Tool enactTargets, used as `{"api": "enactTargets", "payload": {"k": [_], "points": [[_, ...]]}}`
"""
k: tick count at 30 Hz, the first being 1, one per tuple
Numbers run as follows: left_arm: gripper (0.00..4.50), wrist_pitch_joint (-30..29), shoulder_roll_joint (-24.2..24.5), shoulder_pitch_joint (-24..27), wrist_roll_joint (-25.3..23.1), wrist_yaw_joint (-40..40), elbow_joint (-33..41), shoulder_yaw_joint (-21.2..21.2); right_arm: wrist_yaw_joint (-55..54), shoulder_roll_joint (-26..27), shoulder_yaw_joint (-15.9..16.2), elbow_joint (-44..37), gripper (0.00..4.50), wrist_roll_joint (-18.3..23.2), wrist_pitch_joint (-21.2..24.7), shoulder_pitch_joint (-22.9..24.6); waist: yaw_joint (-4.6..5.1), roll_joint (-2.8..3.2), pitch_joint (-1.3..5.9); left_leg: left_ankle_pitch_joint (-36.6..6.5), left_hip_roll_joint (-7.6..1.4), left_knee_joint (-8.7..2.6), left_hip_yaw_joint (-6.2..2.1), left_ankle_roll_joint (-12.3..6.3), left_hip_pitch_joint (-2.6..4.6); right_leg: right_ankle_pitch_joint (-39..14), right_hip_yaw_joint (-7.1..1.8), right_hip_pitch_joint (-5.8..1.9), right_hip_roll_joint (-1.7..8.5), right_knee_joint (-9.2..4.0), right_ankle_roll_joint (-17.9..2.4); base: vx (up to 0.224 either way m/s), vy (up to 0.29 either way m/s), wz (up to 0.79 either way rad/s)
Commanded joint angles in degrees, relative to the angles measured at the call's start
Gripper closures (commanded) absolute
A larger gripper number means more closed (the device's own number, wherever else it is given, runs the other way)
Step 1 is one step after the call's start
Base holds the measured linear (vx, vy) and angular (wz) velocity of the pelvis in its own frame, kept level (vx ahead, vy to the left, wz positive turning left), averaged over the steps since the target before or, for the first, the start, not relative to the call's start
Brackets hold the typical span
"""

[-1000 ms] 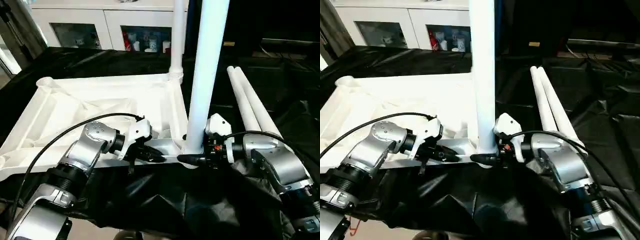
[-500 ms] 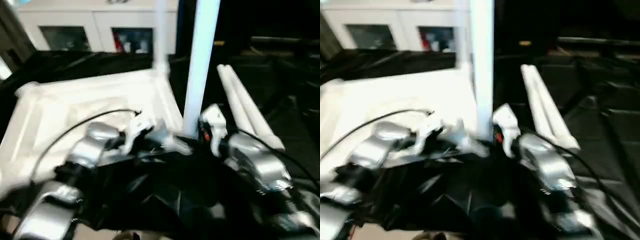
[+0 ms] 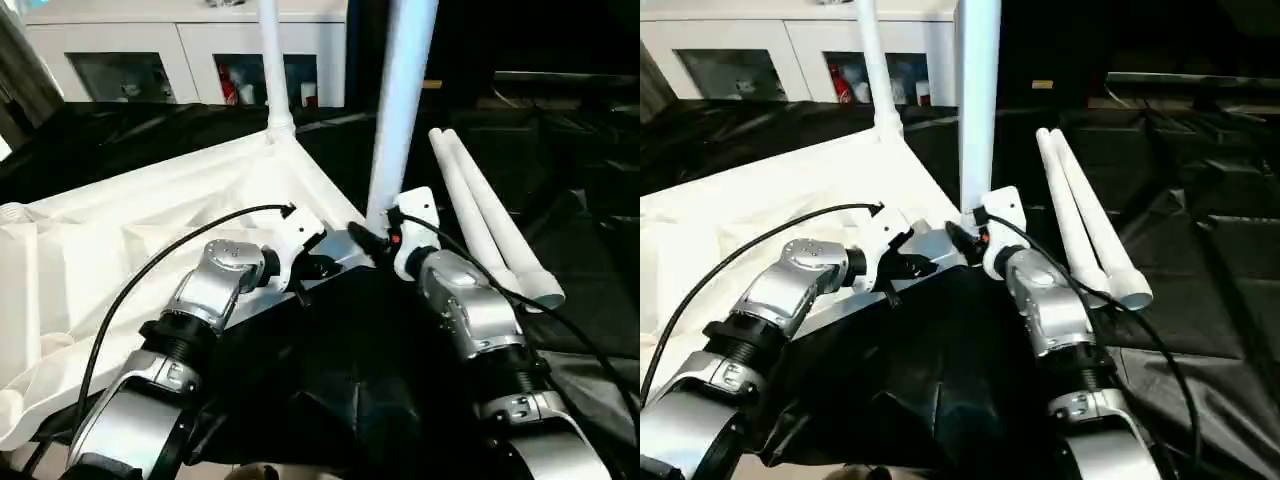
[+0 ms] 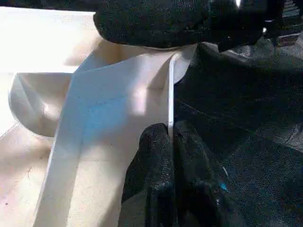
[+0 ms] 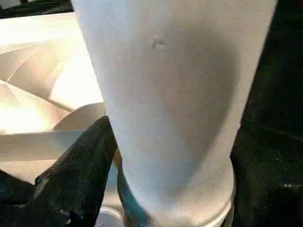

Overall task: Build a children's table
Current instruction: Rotate leg to tighten

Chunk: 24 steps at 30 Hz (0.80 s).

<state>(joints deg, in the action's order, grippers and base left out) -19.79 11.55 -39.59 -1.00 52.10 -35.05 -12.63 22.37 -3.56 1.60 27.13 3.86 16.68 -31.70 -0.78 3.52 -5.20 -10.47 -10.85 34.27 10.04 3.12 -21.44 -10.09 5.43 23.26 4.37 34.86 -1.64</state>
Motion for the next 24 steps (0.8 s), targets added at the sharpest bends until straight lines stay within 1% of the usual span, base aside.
{"api": "enactTargets", "payload": {"k": [1,2,3,4,5,6,7,8,9,10,11,12,13,14,15,17,18,19,20,22,24], "points": [[4.50,2.7,-1.8,-1.2,2.0,2.2,4.2,-1.7,6.6,1.8,6.9,-0.9,0.67,0.6,0.3,0.8,-0.48,-0.62,4.65,-8.3,-1.91,-3.63,-0.81,-4.32,0.24,-11.5,-3.25,-3.76,4.19,-4.50,-12.9,0.000,0.000,0.00],[4.50,3.0,-1.0,-0.7,2.2,4.1,4.9,-2.0,10.0,-0.9,7.5,-3.0,0.67,0.7,0.1,1.8,-0.45,-0.48,4.61,-8.2,-1.95,-3.64,-0.82,-4.42,0.21,-10.9,-3.26,-3.73,4.15,-4.39,-13.0,0.000,0.000,0.00],[4.50,3.7,-0.1,-0.2,2.3,6.0,5.4,-2.4,13.7,-3.6,8.2,-5.2,0.67,1.0,0.1,2.8,-0.64,-0.55,4.63,-8.1,-1.95,-3.57,-0.78,-4.92,0.24,-9.8,-3.26,-3.83,4.05,-4.42,-13.0,0.000,0.000,0.00],[4.50,4.1,0.4,0.1,2.4,7.2,5.6,-2.6,15.9,-5.3,8.6,-6.6,0.67,1.2,0.1,3.5,-0.78,-0.50,4.60,-7.6,-2.00,-3.56,-0.80,-5.47,0.12,-8.6,-3.31,-3.97,4.06,-4.28,-13.2,0.000,0.000,0.00],[4.50,4.9,1.0,0.4,2.6,8.6,5.8,-2.8,18.7,-7.2,9.2,-8.1,0.67,1.4,0.2,4.2,-0.89,-0.39,4.70,-7.2,-2.01,-3.44,-0.75,-6.03,0.13,-7.3,-3.37,-3.92,4.10,-4.08,-13.6,0.000,0.000,0.00],[4.50,5.8,1.8,0.9,3.1,10.9,6.3,-3.1,21.7,-9.4,9.8,-9.8,0.67,1.7,0.0,5.1,-0.89,-0.39,4.70,-7.2,-2.01,-3.44,-0.75,-6.03,0.13,-7.3,-3.37,-3.92,4.10,-4.08,-13.6,0.000,0.000,0.00],[4.50,5.8,2.0,0.9,3.2,11.2,6.4,-3.2,22.3,-9.8,9.9,-10.2,0.67,1.9,0.0,5.2,-1.33,-0.49,4.64,-7.5,-2.04,-3.41,-0.64,-6.49,0.15,-7.4,-3.39,-3.89,4.10,-4.13,-13.7,0.000,0.000,0.00],[4.50,6.9,3.5,1.7,3.8,14.8,7.2,-3.7,27.5,-13.2,10.4,-13.1,0.67,3.3,0.4,6.6,-1.50,-0.11,4.55,-8.3,-2.08,-3.46,-0.65,-6.34,0.26,-8.5,-3.30,-3.76,4.08,-4.35,-13.7,0.000,0.000,0.00],[4.50,7.5,4.0,2.0,4.0,16.2,7.5,-3.9,29.3,-14.4,10.4,-14.2,0.67,3.9,0.6,7.1,-1.67,-0.32,4.48,-8.9,-2.14,-3.52,-0.70,-6.31,0.33,-9.1,-3.27,-3.83,4.02,-4.49,-13.5,0.000,0.000,0.00],[4.50,7.5,5.1,2.7,4.8,19.0,8.5,-4.4,31.2,-15.8,10.4,-15.4,0.67,4.6,0.8,7.6,-1.82,-0.24,4.47,-9.2,-2.29,-3.55,-0.73,-6.34,0.32,-9.3,-3.34,-3.82,4.09,-4.41,-13.5,0.000,0.000,0.00],[4.50,7.4,5.9,3.1,5.4,20.9,9.1,-4.7,32.5,-16.7,10.4,-16.1,0.67,5.1,0.9,7.9,-2.03,-0.03,4.52,-9.2,-2.51,-3.61,-0.75,-6.38,0.37,-9.1,-3.35,-3.72,4.14,-4.24,-13.7,0.000,0.000,0.00],[4.50,7.8,6.8,3.4,5.8,22.9,9.7,-5.1,34.4,-18.0,10.2,-17.3,0.67,6.2,1.4,8.3,-2.07,0.04,4.44,-9.4,-2.52,-3.67,-0.73,-6.28,0.37,-9.4,-3.31,-3.57,4.07,-4.27,-13.8,0.000,0.000,0.00],[4.50,8.2,7.4,3.7,6.0,24.2,10.0,-5.3,35.8,-18.9,10.1,-18.2,0.67,7.0,1.8,8.7,-2.42,-0.01,4.40,-10.5,-2.59,-3.66,-0.64,-6.04,0.58,-10.5,-3.41,-3.39,4.14,-4.50,-13.8,0.000,0.000,0.00],[4.50,8.8,8.3,3.7,5.8,25.8,9.6,-5.5,38.9,-20.8,10.1,-19.8,0.67,8.4,3.0,9.3,-2.59,0.16,4.32,-11.0,-2.62,-3.69,-0.64,-5.77,0.74,-11.2,-3.38,-3.24,4.14,-4.54,-13.8,0.000,0.000,0.00],[4.50,9.2,8.7,3.6,5.4,26.2,9.2,-5.7,40.0,-21.6,10.4,-20.3,0.67,8.6,3.2,9.5,-2.76,0.03,4.21,-11.7,-2.63,-3.82,-0.66,-5.38,0.83,-12.6,-3.38,-3.26,4.00,-4.72,-13.4,0.000,0.000,0.00],[4.50,10.0,9.5,3.4,5.2,27.4,8.6,-6.0,42.6,-23.4,10.9,-21.4,0.67,9.2,3.7,10.1,-2.97,0.09,4.16,-12.3,-2.69,-3.89,-0.66,-4.74,0.95,-13.8,-3.46,-3.12,4.07,-4.78,-13.2,0.000,0.000,0.00],[4.50,10.0,9.6,3.3,5.2,27.5,8.6,-6.0,42.8,-23.6,10.9,-21.5,0.67,9.2,3.8,10.1,-2.99,0.09,4.20,-12.3,-2.64,-3.86,-0.67,-4.56,0.92,-13.9,-3.47,-3.15,4.13,-4.80,-13.1,0.000,0.000,0.00],[4.50,10.2,9.7,3.2,5.3,27.7,8.4,-5.9,43.4,-23.9,11.0,-21.7,0.67,9.3,3.9,10.2,-2.98,0.05,4.23,-12.0,-2.61,-3.90,-0.77,-4.26,0.65,-13.8,-3.44,-3.31,4.21,-4.73,-13.0,0.000,0.000,0.00],[4.50,10.4,9.8,3.0,5.1,27.8,8.0,-5.8,43.6,-24.0,11.0,-21.8,0.67,9.2,3.9,10.3,-2.99,0.13,4.31,-11.8,-2.60,-3.86,-0.82,-4.17,0.63,-13.6,-3.44,-3.37,4.28,-4.64,-13.0,0.000,0.000,0.00],[4.50,10.9,10.1,2.8,5.0,28.0,7.4,-5.8,43.9,-24.3,11.2,-22.1,1.00,9.2,4.3,10.3,-2.97,0.09,4.37,-11.3,-2.48,-3.81,-0.87,-4.18,0.45,-13.1,-3.38,-3.48,4.26,-4.63,-13.0,0.000,0.000,0.00],[4.50,11.2,10.4,2.7,5.0,28.3,7.3,-5.9,43.7,-24.1,11.3,-22.4,1.00,9.6,4.7,10.3,-2.95,0.09,4.48,-10.5,-2.45,-3.75,-0.87,-4.35,0.44,-12.1,-3.35,-3.51,4.23,-4.54,-13.1,0.000,0.000,0.00]]}}
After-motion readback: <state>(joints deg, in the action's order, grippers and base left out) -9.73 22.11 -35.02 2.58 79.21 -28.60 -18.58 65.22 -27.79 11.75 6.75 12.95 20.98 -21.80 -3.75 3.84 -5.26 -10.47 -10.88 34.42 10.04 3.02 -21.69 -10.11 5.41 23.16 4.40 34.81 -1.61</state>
